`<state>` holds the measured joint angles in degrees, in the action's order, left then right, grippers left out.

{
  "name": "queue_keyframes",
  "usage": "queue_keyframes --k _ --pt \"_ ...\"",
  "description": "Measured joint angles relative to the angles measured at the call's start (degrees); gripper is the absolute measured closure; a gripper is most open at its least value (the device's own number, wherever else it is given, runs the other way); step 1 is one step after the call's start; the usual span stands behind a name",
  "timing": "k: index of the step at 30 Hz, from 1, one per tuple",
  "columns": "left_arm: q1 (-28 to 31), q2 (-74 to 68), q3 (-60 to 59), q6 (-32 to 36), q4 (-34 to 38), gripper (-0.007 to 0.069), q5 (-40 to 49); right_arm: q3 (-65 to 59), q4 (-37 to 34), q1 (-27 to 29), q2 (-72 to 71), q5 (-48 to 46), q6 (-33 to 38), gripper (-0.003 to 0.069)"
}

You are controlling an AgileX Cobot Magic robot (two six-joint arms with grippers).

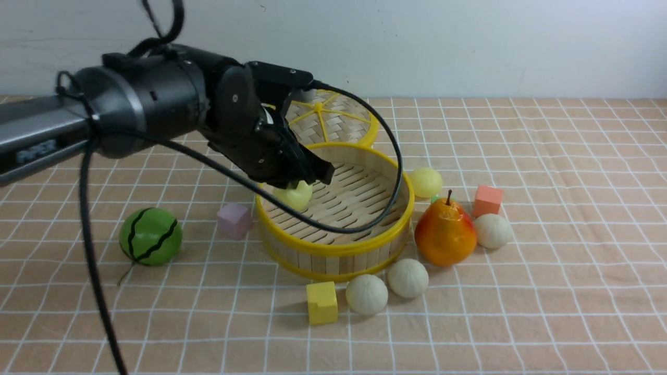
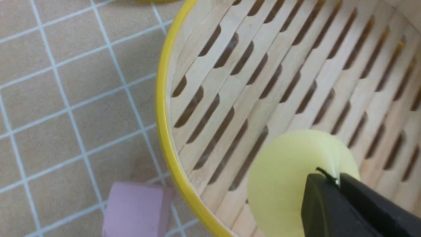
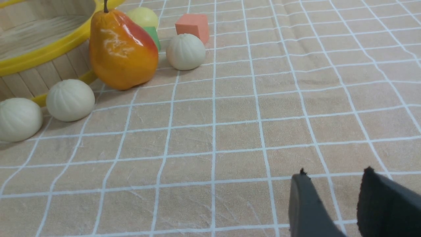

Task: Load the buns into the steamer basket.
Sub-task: Use the left arm to put the steamed stuffed bun into the steamer, then use the left arm to grab a steamed stuffed bun

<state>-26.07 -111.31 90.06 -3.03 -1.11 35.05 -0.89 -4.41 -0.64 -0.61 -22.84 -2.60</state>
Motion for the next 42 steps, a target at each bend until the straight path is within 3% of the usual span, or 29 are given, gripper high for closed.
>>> queue_keyframes --k 6,14,17,20,23,25,27,36,39,42 --pt "0.0 -9.88 7.19 0.0 -4.07 0.0559 1.61 0.0 0.0 0.0 0.0 0.0 0.0 0.0419" --pt "-0.06 -9.17 14.11 -1.87 -5.01 0.0211 11.21 0.0 0.0 0.0 0.0 0.0 0.0 0.0419" --pt "-0.26 -4.95 15.99 -3.58 -4.23 0.0148 16.35 0.0 0.0 0.0 0.0 0.0 0.0 0.0419" --pt "-0.62 -0.83 16.02 -3.94 -3.53 0.0178 20.74 0.0 0.0 0.0 0.0 0.0 0.0 0.0419" --pt "-1.31 4.58 12.52 -4.03 -0.66 0.037 25.53 0.0 0.0 0.0 0.0 0.0 0.0 0.0419" --pt "-2.5 7.47 7.66 -2.18 1.76 0.0543 26.65 0.0 0.0 0.0 0.0 0.0 0.0 0.0419" --pt "-4.35 8.93 2.52 0.02 3.17 0.0631 26.39 0.0 0.0 0.0 0.0 0.0 0.0 0.0419" --pt "-15.31 6.36 -5.64 3.03 5.74 0.0624 17.2 0.0 0.0 0.0 0.0 0.0 0.0 0.0419" --pt "-16.04 3.83 -5.64 3.03 5.63 0.0571 14.19 0.0 0.0 0.0 0.0 0.0 0.0 0.0419" --pt "-15.98 1.23 -5.64 3.03 4.95 0.0468 9.68 0.0 -0.15 0.0 0.0 0.0 0.0 0.0419"
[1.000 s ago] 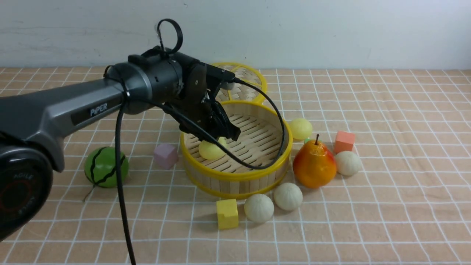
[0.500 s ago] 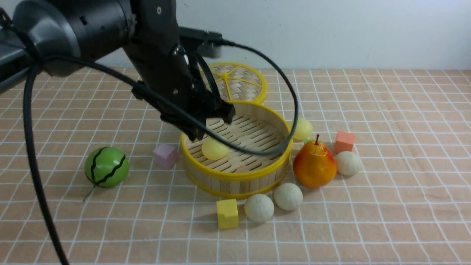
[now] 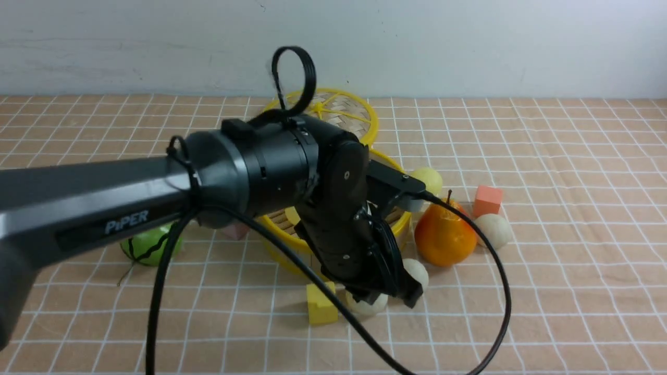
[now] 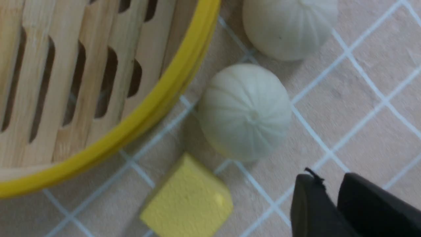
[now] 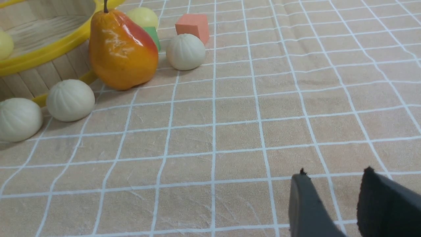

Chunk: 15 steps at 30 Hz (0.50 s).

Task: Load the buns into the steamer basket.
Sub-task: Use the left arm to grab a steamed stuffed bun

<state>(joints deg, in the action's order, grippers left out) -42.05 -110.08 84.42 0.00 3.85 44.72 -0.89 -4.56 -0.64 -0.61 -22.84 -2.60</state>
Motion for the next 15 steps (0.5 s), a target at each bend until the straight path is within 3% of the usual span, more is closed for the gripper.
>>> queue_keyframes --k 5,15 --pt "0.0 -2.03 0.0 0.0 -1.67 0.0355 -4.74 0.0 0.0 0.0 0.0 0.0 0.0 0.0419" --pt "0.0 -2.96 0.0 0.0 -4.38 0.034 -8.89 0.0 0.0 0.0 0.0 0.0 0.0 0.0419"
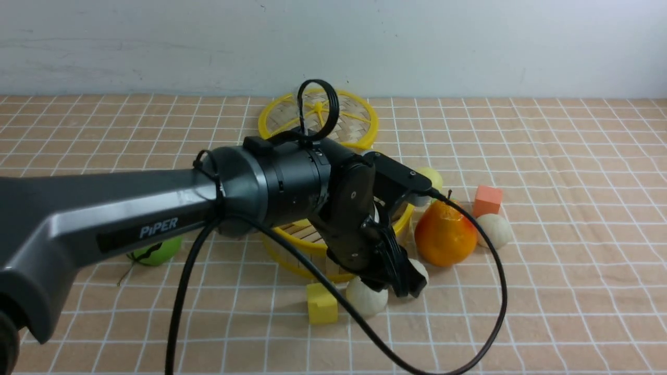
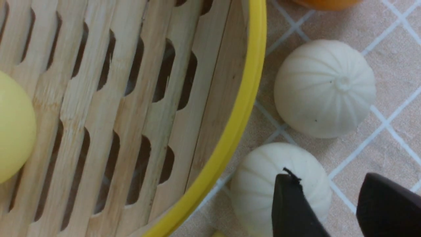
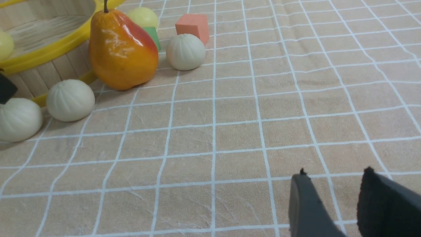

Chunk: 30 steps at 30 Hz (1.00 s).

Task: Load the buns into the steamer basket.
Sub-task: Use the left arm to grab a steamed stuffed bun, then use the left arm to put the steamed stuffed bun into the steamer

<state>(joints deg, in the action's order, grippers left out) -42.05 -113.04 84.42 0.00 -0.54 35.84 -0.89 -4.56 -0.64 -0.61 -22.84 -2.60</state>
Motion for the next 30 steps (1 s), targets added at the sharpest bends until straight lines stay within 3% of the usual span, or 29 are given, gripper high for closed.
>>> queue_keyframes --k 11,15,19,26,30 --pt "0.0 -3.17 0.0 -1.62 -2.53 0.0352 -0.75 0.0 0.0 0.0 0.0 0.0 0.0 0.0419" --pt "0.0 -3.17 0.0 -4.13 -2.64 0.0431 -0.99 0.0 0.0 0.0 0.0 0.0 0.0 0.0419" --pt "0.0 -3.12 0.0 -4.93 -2.71 0.0622 0.29 0.0 0.13 0.0 0.0 0.0 0.0 0.0419" --pt "0.0 1.63 2.22 -5.24 -2.51 0.0634 7.39 0.0 0.13 0.0 0.0 0.0 0.0 0.0419" --pt "0.62 4.73 6.26 -5.24 -5.7 0.0634 5.56 0.0 0.13 0.0 0.0 0.0 0.0 0.0419"
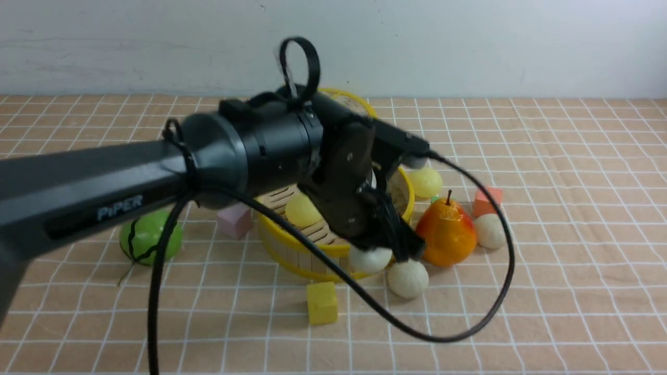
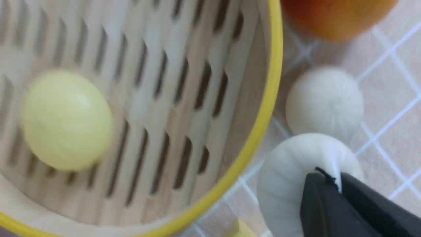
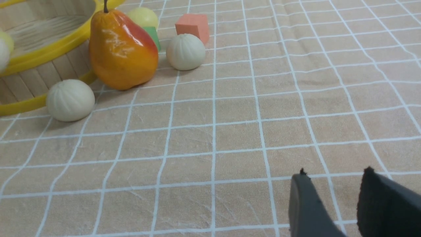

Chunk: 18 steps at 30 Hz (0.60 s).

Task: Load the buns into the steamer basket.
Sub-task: Use the left arm to put the steamed stuffed bun into the steamer

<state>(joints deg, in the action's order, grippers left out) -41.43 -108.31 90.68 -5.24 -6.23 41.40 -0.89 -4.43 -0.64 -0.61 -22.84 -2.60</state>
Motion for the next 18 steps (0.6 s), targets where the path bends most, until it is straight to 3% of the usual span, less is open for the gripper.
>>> queue_keyframes --k 7,12,18 --pt "5.49 -6.23 3.54 0.05 -2.91 0.0632 -5.53 0.0 0.0 0.0 0.0 0.0 0.0 0.0419" --pt "6.77 -10.57 3.54 1.48 -3.1 0.0587 -7.41 0.0 0.0 0.0 0.0 0.0 0.0 0.0419" --pt "6.76 -10.88 4.96 1.23 -3.15 0.0335 -5.15 0.0 0.0 0.0 0.0 0.0 0.0 0.0419"
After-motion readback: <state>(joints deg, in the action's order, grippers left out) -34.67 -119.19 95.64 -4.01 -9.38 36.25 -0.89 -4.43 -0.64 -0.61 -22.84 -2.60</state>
